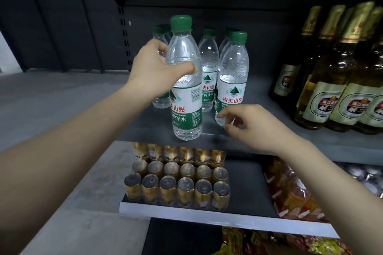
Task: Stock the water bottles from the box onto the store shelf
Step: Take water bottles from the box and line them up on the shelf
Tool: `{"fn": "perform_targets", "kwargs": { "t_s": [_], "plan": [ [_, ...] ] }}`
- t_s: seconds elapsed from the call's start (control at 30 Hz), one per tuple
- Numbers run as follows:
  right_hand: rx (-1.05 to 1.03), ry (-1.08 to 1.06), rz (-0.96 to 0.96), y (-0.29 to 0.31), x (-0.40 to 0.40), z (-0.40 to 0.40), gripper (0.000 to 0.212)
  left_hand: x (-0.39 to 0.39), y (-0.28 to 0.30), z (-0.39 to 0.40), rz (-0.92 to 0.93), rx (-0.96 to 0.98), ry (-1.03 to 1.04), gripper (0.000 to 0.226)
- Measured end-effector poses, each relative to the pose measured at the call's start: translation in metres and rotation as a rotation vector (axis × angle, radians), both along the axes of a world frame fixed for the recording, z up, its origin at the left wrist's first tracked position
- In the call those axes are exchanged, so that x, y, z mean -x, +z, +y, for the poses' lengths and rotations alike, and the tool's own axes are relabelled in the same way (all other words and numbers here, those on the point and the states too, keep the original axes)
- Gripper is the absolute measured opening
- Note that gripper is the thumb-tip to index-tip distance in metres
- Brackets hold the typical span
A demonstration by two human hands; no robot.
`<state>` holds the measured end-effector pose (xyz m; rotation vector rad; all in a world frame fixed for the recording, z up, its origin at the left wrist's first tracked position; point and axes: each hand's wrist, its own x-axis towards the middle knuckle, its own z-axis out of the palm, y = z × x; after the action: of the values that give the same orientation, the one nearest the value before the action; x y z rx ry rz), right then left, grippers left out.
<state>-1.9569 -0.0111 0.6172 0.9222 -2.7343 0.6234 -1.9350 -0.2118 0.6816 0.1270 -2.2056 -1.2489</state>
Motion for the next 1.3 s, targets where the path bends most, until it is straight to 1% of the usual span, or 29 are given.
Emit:
{"fn": "perform_targets", "kwargs": {
  "t_s": [0.47,0.67,0.77,0.87,1.13,1.3],
  "plan": [
    [0.022,-0.076,0.002,0.011,0.03,-0.034,0.028,0.05,0.005,-0.026,-0.025,0.002,-0.102,0.034],
    [0.032,-0.087,-0.006,0.009,0.038,-0.045,0.03,0.065,-0.004,-0.036,-0.042,-0.005,-0.122,0.035],
    [0.038,-0.085,-0.011,0.01,0.04,-0.05,0.029,0.068,-0.009,-0.039,-0.057,0.008,-0.126,0.041],
    [0.051,-0.081,-0.008,0.01,0.041,-0.054,0.03,0.07,-0.014,-0.041,-0.065,0.024,-0.122,0.042],
    [0.052,-0.101,0.007,0.008,0.039,-0.061,0.036,0.073,-0.019,-0.04,-0.068,0.047,-0.134,0.044],
    [0.075,-0.108,0.02,0.01,0.036,-0.064,0.043,0.073,-0.02,-0.037,-0.099,0.042,-0.198,0.048]
  ]
}}
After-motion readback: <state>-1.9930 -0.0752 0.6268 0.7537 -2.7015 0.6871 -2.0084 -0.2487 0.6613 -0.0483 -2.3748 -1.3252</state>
